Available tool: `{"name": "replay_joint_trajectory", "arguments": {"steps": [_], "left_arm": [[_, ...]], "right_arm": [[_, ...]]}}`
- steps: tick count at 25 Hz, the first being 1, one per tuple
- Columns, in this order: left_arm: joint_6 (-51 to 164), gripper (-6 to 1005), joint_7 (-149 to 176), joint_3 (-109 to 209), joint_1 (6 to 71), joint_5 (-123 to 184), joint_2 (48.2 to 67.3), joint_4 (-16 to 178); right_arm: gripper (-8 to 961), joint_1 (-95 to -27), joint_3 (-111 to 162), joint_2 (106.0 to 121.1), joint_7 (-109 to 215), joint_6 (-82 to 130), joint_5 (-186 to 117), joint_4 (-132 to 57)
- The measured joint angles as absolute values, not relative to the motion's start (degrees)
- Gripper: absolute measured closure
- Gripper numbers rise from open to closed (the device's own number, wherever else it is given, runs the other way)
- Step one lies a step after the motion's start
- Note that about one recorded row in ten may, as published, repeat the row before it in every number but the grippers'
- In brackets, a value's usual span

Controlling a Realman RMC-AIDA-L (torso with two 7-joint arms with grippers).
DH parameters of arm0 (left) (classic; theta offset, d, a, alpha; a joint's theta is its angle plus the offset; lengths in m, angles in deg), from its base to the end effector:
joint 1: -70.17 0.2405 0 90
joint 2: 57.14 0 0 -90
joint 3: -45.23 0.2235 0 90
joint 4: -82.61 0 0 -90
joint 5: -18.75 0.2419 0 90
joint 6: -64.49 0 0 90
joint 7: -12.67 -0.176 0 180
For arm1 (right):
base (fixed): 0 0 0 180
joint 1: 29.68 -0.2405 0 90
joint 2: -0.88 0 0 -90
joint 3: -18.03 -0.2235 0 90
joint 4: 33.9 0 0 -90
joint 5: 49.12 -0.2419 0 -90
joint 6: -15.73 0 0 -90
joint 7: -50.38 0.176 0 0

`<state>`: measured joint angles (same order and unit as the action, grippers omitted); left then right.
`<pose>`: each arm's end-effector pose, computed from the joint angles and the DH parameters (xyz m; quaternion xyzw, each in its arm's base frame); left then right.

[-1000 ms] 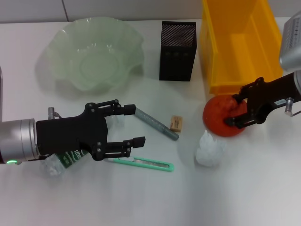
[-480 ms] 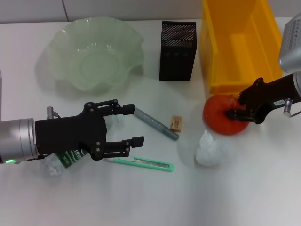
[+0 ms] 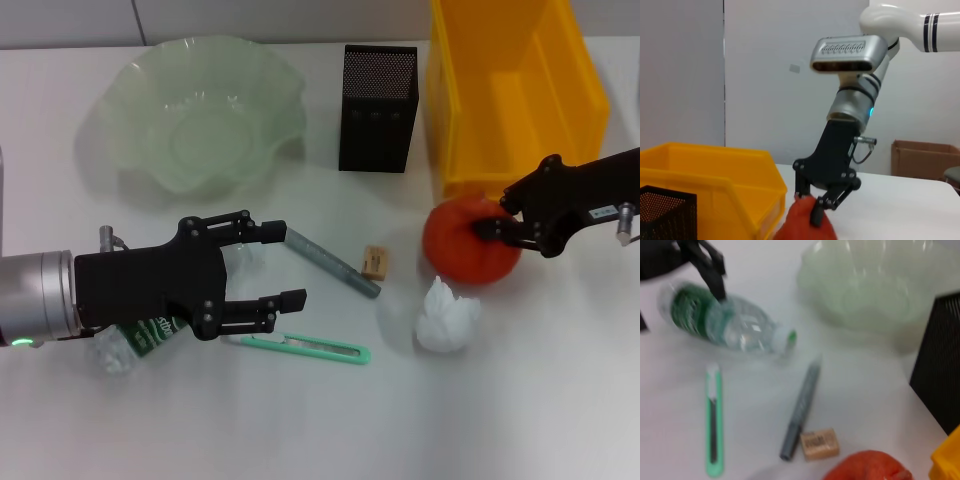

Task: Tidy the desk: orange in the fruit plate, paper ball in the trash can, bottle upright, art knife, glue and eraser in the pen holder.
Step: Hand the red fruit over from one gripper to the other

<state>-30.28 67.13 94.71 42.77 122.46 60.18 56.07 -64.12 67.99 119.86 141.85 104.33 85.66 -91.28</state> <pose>-0.2421 0.3053 -0.0418 -0.9493 -0.0677 -0.2929 0.0918 0.2239 0.3815 0.0128 -0.9836 0.1343 0.0036 0.1203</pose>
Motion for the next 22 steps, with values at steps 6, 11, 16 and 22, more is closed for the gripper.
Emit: {"name": "replay_joint_trajectory", "arguments": {"steps": [6, 11, 16, 22], "left_arm": [[-30.2, 338, 67.3, 94.6, 42.7, 122.5, 60.20, 56.1], [-30.1, 343, 67.3, 93.6, 42.8, 122.4, 60.53, 56.1], [-30.7, 348, 67.5, 89.9, 42.6, 122.2, 61.23, 56.8], [-30.8, 355, 67.5, 89.6, 41.9, 121.6, 61.39, 58.0]], "right_arm": [[846, -61.0, 62.3, 119.47, 136.4, 108.9, 77.6, -90.9], [871, -57.2, 60.7, 119.35, 131.2, 112.8, 67.9, -90.3], [875, -55.6, 60.6, 119.35, 127.0, 115.7, 61.8, -87.4], [876, -57.3, 60.6, 119.85, 122.2, 116.0, 61.1, -81.1]]}}
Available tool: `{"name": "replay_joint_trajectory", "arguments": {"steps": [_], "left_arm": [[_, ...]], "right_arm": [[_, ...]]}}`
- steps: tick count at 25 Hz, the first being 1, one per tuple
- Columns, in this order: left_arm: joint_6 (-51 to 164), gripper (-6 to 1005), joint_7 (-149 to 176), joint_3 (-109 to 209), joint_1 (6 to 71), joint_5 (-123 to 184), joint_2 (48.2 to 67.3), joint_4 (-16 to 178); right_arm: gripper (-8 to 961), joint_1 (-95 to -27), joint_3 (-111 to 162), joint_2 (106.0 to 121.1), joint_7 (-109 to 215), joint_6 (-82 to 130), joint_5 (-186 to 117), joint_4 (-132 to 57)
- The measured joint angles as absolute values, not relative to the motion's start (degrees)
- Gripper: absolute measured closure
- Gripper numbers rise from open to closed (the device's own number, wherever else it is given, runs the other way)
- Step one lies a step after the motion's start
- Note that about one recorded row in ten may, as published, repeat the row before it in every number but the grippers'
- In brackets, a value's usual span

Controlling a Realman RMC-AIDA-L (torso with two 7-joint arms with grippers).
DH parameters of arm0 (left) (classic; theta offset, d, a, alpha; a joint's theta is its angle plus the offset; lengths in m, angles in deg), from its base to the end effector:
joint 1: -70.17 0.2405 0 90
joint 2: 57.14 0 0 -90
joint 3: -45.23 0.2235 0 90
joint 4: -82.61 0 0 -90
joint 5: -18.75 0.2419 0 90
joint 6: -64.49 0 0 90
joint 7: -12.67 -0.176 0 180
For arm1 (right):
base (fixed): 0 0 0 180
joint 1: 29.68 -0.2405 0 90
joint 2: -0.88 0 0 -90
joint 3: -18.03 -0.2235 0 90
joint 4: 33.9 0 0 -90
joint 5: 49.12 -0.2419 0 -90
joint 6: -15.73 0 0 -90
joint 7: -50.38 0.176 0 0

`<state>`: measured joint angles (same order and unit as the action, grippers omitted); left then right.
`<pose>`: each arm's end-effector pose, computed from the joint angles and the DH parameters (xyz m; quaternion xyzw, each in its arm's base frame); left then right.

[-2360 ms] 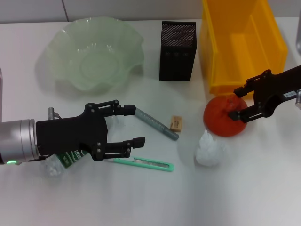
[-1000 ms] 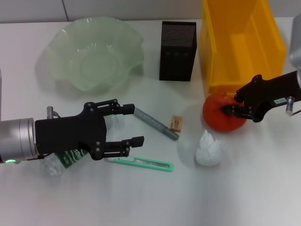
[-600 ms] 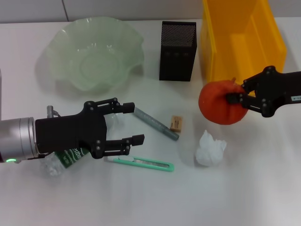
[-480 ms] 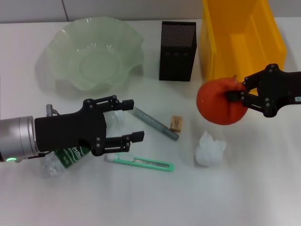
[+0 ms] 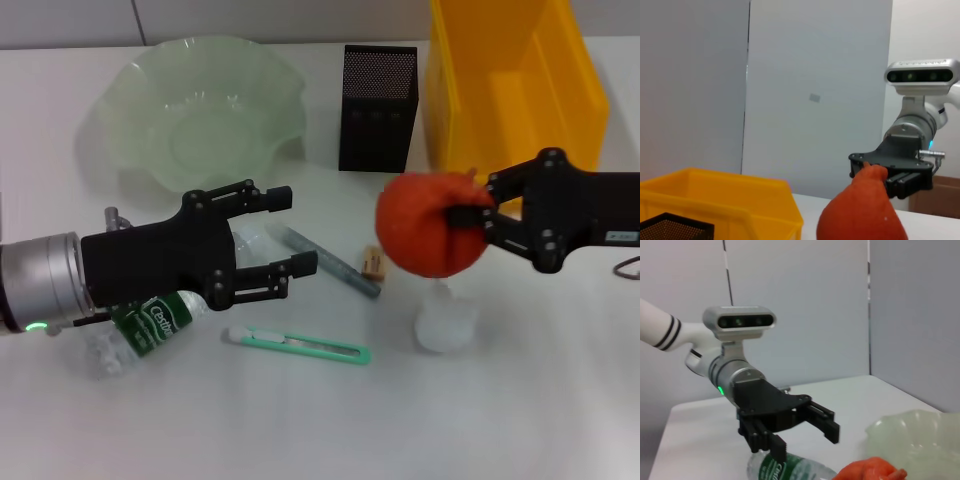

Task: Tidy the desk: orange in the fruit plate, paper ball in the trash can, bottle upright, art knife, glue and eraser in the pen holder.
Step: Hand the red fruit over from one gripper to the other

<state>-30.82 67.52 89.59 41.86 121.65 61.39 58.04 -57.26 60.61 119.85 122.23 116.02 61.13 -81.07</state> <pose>-0.2342 0.3111 -0.0404 -0.9314 -0.0898 -0.3335 0.1147 0.2161 0.3346 0.0187 -0.9569 0.0729 0.2610 0.1040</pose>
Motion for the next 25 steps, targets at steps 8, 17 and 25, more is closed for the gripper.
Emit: {"name": "replay_joint_trajectory", "arguments": {"steps": [8, 17, 25], "left_arm": [[-30.8, 363, 67.5, 89.9, 40.2, 121.6, 61.48, 59.4], [-29.2, 372, 67.1, 89.9, 38.3, 121.6, 61.60, 61.9], [-26.7, 381, 67.2, 89.9, 37.7, 121.6, 61.59, 62.4]], "right_arm": [[870, -61.3, 60.7, 119.90, 117.7, 114.0, 60.3, -72.3], [861, -64.7, 61.2, 120.10, 113.7, 111.7, 60.1, -65.3], [854, -65.0, 61.2, 120.15, 113.1, 111.2, 59.6, -64.3]]}}
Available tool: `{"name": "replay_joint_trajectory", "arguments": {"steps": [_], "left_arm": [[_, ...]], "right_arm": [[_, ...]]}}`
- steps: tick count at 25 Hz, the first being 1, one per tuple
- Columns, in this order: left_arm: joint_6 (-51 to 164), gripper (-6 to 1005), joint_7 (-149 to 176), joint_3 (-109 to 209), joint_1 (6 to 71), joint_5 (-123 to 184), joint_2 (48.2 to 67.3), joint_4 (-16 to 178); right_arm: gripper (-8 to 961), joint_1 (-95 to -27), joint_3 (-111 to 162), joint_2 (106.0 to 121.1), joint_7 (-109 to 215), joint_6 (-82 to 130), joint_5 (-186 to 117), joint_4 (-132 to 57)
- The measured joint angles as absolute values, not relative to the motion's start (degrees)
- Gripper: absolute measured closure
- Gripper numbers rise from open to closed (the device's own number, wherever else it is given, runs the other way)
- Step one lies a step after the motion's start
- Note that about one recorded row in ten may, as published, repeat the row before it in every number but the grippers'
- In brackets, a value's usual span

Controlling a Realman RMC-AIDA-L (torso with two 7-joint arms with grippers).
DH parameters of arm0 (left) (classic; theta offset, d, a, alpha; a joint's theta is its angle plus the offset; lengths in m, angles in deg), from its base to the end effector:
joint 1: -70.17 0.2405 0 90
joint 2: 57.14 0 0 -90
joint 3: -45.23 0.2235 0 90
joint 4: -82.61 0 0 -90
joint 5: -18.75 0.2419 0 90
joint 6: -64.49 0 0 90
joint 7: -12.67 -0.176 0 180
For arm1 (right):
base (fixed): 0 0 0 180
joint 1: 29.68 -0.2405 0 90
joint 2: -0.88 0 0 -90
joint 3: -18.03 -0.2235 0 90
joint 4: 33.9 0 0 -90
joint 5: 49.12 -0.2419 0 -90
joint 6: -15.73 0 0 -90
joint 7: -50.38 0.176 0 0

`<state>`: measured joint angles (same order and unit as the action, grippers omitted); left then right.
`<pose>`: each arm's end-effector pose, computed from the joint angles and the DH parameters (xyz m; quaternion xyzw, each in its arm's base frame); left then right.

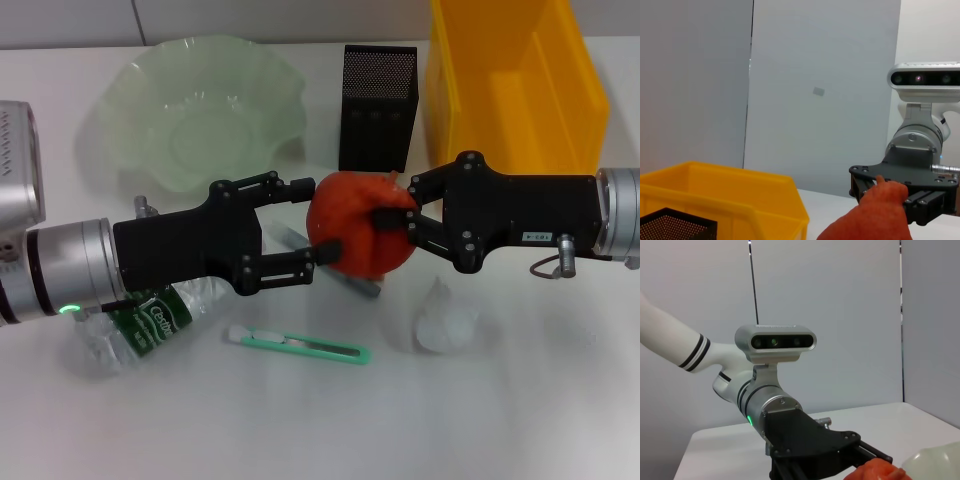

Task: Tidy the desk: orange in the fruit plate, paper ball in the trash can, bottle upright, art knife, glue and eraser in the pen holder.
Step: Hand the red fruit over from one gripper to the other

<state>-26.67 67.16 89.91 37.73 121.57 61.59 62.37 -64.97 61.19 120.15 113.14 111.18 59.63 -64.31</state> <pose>-0.2224 0.3241 -0.0581 -0.9339 -0.0969 -0.3263 0.1098 0.1957 0.3416 -0.0350 -0.9489 0.0596 0.3016 0.0716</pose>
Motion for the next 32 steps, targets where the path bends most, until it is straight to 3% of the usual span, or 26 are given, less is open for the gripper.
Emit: {"name": "replay_joint_trajectory", "arguments": {"steps": [11, 19, 21, 32], "left_arm": [[-26.1, 392, 67.1, 90.0, 36.8, 122.2, 61.53, 62.2], [-26.3, 635, 67.3, 90.0, 36.7, 121.9, 61.50, 62.0], [-26.3, 707, 67.4, 90.0, 36.7, 121.9, 61.50, 62.0], [-26.7, 817, 67.7, 89.7, 36.5, 121.8, 61.49, 62.1]], "right_arm": [[844, -65.1, 61.3, 120.15, 113.1, 110.8, 59.6, -64.2], [837, -65.2, 61.4, 120.15, 112.7, 109.3, 59.6, -63.7], [775, -65.2, 61.4, 120.15, 112.8, 109.1, 59.6, -63.7], [484, -65.1, 61.4, 120.15, 113.0, 108.9, 59.6, -63.7]]}}
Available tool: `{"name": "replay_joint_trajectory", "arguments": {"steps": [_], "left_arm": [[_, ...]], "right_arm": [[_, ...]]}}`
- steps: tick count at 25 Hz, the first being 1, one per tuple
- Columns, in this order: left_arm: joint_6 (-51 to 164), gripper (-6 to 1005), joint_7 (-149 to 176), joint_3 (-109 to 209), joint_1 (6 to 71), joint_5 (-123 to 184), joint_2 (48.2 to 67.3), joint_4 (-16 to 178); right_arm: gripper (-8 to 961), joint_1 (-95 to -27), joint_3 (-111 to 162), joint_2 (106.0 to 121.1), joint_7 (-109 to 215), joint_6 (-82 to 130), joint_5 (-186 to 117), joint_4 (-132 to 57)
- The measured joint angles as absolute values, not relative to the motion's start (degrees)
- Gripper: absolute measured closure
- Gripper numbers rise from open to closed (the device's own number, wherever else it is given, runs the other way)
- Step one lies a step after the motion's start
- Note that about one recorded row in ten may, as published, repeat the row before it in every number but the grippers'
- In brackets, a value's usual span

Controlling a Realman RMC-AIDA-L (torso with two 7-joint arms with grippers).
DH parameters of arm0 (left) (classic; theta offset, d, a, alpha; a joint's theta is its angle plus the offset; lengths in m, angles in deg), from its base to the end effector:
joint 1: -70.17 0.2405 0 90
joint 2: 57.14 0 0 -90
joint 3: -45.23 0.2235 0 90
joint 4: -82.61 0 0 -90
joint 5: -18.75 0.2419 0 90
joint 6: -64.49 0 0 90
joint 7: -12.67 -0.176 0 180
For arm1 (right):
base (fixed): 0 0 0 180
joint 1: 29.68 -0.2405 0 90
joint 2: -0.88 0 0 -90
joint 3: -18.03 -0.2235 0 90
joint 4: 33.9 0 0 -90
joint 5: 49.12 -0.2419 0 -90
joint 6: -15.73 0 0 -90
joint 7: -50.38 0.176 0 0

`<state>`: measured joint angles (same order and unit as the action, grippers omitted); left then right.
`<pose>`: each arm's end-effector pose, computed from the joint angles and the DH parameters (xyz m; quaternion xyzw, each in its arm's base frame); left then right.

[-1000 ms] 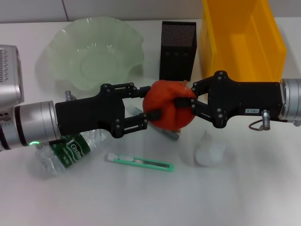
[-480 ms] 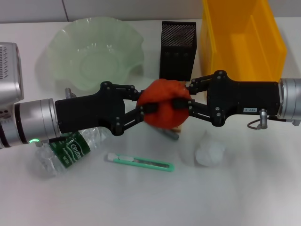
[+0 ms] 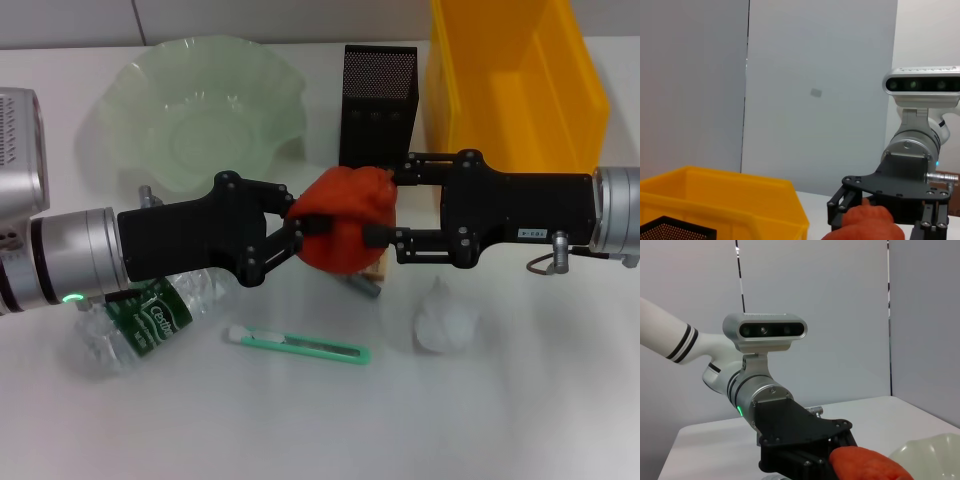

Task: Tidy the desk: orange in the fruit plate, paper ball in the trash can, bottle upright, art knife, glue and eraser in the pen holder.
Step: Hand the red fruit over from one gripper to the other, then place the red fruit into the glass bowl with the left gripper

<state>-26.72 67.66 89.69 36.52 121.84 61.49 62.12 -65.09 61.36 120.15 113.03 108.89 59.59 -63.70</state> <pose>-0.2161 0.3295 -0.0567 -0.9351 -0.0892 -0.3262 0.1062 0.1992 0.3462 -0.0384 -0.9500 0.0675 0.2929 0.0841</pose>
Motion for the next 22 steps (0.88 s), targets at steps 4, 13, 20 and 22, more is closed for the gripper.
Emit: {"name": "replay_joint_trajectory", "arguments": {"steps": [4, 13, 20, 22], "left_arm": [[-26.8, 846, 67.7, 89.6, 36.5, 121.8, 61.45, 62.1], [-26.7, 929, 67.7, 89.4, 37.7, 117.2, 61.37, 62.2], [-25.0, 939, 66.9, 89.3, 39.5, 108.7, 61.42, 62.4], [-23.9, 938, 66.9, 89.3, 39.7, 107.0, 61.50, 62.6]], "right_arm": [[378, -64.6, 61.3, 120.15, 113.1, 109.2, 59.6, -63.9], [207, -60.5, 60.5, 120.14, 112.5, 108.5, 58.5, -63.8], [210, -57.1, 60.5, 120.21, 105.3, 106.6, 51.7, -58.7], [211, -56.4, 60.5, 120.22, 102.0, 105.1, 49.1, -55.8]]}}
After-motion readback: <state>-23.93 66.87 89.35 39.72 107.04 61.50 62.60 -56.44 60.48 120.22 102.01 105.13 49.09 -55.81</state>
